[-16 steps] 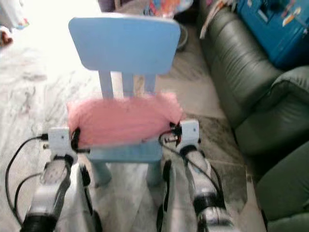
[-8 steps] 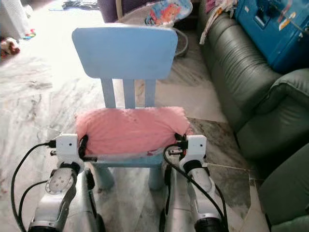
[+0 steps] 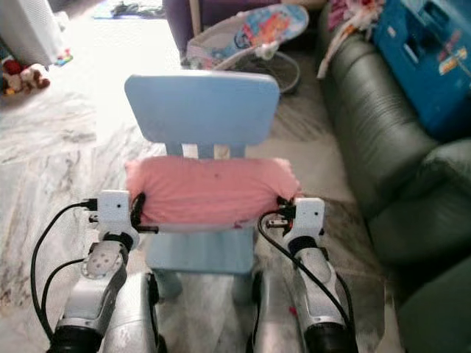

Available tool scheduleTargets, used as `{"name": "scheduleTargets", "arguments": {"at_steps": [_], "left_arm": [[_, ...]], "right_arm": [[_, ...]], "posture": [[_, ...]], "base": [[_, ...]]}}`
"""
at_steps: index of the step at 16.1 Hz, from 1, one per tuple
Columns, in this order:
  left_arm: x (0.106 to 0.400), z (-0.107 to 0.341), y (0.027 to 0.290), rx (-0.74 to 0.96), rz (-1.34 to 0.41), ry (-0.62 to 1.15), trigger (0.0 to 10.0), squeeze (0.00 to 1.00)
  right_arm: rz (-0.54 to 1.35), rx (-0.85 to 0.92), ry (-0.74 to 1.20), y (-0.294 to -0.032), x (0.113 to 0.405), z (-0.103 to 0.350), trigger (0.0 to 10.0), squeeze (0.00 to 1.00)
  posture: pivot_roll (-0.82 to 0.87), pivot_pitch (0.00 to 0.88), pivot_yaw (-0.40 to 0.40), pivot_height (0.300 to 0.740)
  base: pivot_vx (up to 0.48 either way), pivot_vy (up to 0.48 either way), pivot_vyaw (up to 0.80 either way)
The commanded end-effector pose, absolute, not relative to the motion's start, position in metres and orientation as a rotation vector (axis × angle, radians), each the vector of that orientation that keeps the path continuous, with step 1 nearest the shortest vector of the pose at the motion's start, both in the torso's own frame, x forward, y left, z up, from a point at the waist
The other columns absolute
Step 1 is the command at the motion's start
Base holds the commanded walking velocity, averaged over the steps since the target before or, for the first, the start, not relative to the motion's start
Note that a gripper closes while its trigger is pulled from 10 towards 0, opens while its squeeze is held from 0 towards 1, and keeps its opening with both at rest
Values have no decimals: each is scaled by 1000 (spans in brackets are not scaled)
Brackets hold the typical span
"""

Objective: Move the pillow to the sofa

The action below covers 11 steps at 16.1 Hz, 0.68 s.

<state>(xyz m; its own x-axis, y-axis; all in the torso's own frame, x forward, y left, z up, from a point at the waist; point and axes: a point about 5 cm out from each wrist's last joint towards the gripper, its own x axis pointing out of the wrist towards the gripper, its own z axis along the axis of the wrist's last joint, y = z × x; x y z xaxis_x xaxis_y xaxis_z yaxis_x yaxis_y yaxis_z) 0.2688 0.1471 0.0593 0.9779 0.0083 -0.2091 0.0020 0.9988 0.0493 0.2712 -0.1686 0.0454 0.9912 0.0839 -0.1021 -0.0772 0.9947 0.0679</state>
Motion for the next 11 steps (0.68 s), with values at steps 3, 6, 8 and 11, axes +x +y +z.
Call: {"name": "scheduleTargets", "arguments": {"at_steps": [3, 6, 8, 11], "left_arm": [[269, 56, 149, 62, 20, 223, 4980, 0], [269, 57, 145, 53, -6, 219, 6627, 0], [268, 56, 142, 66, -23, 222, 10000, 0], [268, 54, 140, 64, -39, 233, 10000, 0]], "right_arm": [[122, 54, 34, -163, 276, 61, 10000, 0], [132, 42, 35, -162, 278, 62, 10000, 0], [124, 41, 42, -164, 277, 60, 10000, 0], [105, 31, 44, -167, 277, 60, 10000, 0]], "posture": [[12, 0, -21, 631], [11, 0, -21, 666], [12, 0, -21, 691], [5, 0, -18, 731]], "base": [[0, 0, 0], [0, 0, 0], [0, 0, 0], [0, 0, 0]]}}
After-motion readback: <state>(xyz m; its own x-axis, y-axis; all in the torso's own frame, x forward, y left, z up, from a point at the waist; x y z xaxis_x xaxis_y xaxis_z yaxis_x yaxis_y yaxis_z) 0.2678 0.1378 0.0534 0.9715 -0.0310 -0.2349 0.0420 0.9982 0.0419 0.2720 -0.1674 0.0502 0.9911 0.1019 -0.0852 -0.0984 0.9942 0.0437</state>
